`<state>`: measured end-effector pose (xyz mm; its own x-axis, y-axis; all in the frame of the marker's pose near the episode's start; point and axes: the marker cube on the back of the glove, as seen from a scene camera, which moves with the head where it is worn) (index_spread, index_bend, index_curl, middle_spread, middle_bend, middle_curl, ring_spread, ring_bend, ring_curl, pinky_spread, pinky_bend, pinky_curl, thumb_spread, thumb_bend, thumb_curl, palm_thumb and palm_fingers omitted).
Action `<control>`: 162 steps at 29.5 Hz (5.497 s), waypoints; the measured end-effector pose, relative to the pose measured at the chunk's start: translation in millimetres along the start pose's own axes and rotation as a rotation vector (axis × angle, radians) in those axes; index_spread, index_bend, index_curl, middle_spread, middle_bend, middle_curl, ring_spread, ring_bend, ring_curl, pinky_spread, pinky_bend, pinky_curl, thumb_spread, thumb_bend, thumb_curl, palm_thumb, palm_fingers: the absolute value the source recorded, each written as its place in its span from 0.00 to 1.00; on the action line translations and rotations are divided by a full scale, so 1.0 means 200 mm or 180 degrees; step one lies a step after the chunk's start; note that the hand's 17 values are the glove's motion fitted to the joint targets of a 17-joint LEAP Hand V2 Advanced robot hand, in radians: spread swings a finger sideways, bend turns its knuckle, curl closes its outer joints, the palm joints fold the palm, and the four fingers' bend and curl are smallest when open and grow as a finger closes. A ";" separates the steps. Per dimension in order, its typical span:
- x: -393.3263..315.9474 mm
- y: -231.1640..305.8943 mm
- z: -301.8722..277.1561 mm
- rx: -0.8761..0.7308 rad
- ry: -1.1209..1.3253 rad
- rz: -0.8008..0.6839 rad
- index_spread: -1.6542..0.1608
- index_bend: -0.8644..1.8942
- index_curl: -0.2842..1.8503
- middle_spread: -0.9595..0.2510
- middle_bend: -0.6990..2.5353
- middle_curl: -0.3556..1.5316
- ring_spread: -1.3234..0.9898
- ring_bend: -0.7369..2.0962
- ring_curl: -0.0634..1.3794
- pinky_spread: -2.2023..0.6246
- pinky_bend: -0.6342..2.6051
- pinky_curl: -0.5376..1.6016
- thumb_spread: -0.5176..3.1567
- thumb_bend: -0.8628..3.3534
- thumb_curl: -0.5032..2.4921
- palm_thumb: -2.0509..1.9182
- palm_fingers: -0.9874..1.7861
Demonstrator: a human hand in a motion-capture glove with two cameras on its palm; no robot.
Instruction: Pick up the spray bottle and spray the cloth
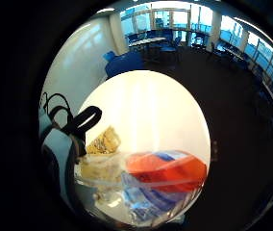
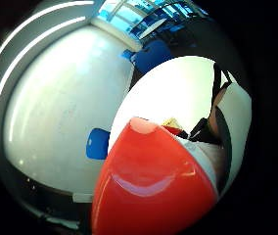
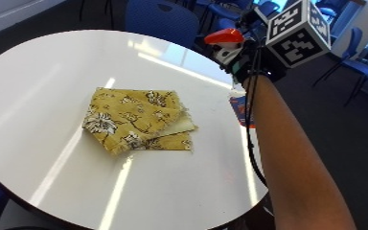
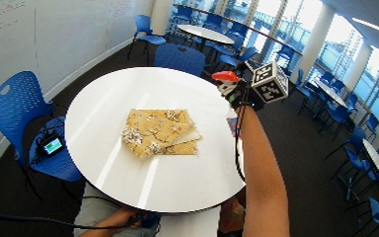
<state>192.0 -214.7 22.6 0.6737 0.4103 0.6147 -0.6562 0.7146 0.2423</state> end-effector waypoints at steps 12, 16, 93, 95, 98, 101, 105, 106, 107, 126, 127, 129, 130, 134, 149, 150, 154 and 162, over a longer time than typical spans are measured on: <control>-0.26 0.08 0.11 -0.0112 0.1335 -0.1181 0.75 0.42 0.39 0.60 0.40 0.45 0.47 0.49 0.36 0.67 0.32 0.43 0.22 0.20 0.44 0.75 0.86; -0.30 0.12 0.16 -0.0166 0.1638 -0.1424 0.75 0.42 0.39 0.60 0.40 0.45 0.47 0.49 0.36 0.67 0.32 0.43 0.22 0.20 0.44 0.75 0.86; -0.88 0.42 0.27 -0.1420 -0.0694 -0.2049 0.75 0.42 0.39 0.61 0.39 0.45 0.48 0.48 0.36 0.67 0.31 0.43 0.21 0.20 0.44 0.75 0.86; -0.91 0.42 0.24 -0.1525 -0.1127 -0.2029 0.75 0.42 0.39 0.61 0.39 0.45 0.48 0.48 0.36 0.67 0.31 0.43 0.21 0.20 0.44 0.75 0.86; -0.95 0.41 0.20 -0.1623 -0.1675 -0.2016 0.75 0.42 0.39 0.61 0.39 0.45 0.48 0.48 0.36 0.67 0.32 0.43 0.21 0.20 0.44 0.75 0.86; -0.98 0.38 0.19 -0.1593 -0.2099 -0.1911 0.75 0.42 0.39 0.61 0.39 0.45 0.48 0.48 0.36 0.67 0.32 0.43 0.21 0.20 0.44 0.75 0.86; -1.00 0.30 0.24 -0.1407 -0.2627 -0.1561 0.75 0.42 0.39 0.61 0.39 0.45 0.48 0.49 0.36 0.67 0.32 0.43 0.22 0.20 0.44 0.75 0.86; -0.99 0.28 0.26 -0.1351 -0.2726 -0.1483 0.75 0.42 0.39 0.61 0.39 0.45 0.48 0.49 0.36 0.67 0.32 0.43 0.22 0.20 0.44 0.75 0.86; -0.98 0.27 0.28 -0.1290 -0.2816 -0.1410 0.75 0.42 0.39 0.61 0.39 0.45 0.48 0.49 0.36 0.67 0.32 0.43 0.22 0.20 0.44 0.75 0.86; -0.97 0.27 0.48 -0.1109 -0.2862 -0.0742 0.75 0.42 0.39 0.61 0.39 0.45 0.48 0.49 0.36 0.67 0.32 0.43 0.22 0.20 0.44 0.75 0.86; -0.97 0.27 0.47 -0.1102 -0.2860 -0.0749 0.75 0.42 0.39 0.61 0.39 0.45 0.48 0.49 0.36 0.67 0.32 0.43 0.22 0.20 0.44 0.75 0.86; -0.98 0.27 0.45 -0.1084 -0.2860 -0.0766 0.75 0.42 0.39 0.61 0.39 0.45 0.48 0.49 0.36 0.67 0.32 0.43 0.22 0.20 0.44 0.75 0.86; -0.99 0.27 0.44 -0.1071 -0.2860 -0.0777 0.75 0.42 0.39 0.61 0.39 0.45 0.48 0.49 0.36 0.67 0.32 0.43 0.22 0.20 0.44 0.75 0.86; -1.00 0.27 0.38 -0.1023 -0.2857 -0.0837 0.75 0.42 0.39 0.60 0.39 0.45 0.48 0.48 0.36 0.67 0.32 0.43 0.22 0.20 0.44 0.75 0.86; -1.04 0.32 0.42 -0.1101 -0.2862 -0.0873 0.74 0.42 0.39 0.59 0.39 0.45 0.47 0.49 0.36 0.66 0.32 0.44 0.22 0.20 0.44 0.74 0.86; -1.03 0.32 0.42 -0.1110 -0.2863 -0.0869 0.74 0.42 0.39 0.59 0.39 0.45 0.46 0.49 0.36 0.66 0.32 0.44 0.22 0.20 0.44 0.74 0.86; -1.02 0.32 0.44 -0.1120 -0.2848 -0.0856 0.74 0.42 0.39 0.59 0.39 0.45 0.46 0.49 0.36 0.66 0.32 0.44 0.22 0.20 0.44 0.74 0.86; -0.99 0.32 0.46 -0.1169 -0.2867 -0.0817 0.74 0.42 0.39 0.59 0.39 0.45 0.46 0.49 0.36 0.66 0.32 0.44 0.22 0.20 0.44 0.74 0.86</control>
<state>-14.5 -303.0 -14.6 0.1725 -0.2534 0.9519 -0.2793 0.9141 0.2940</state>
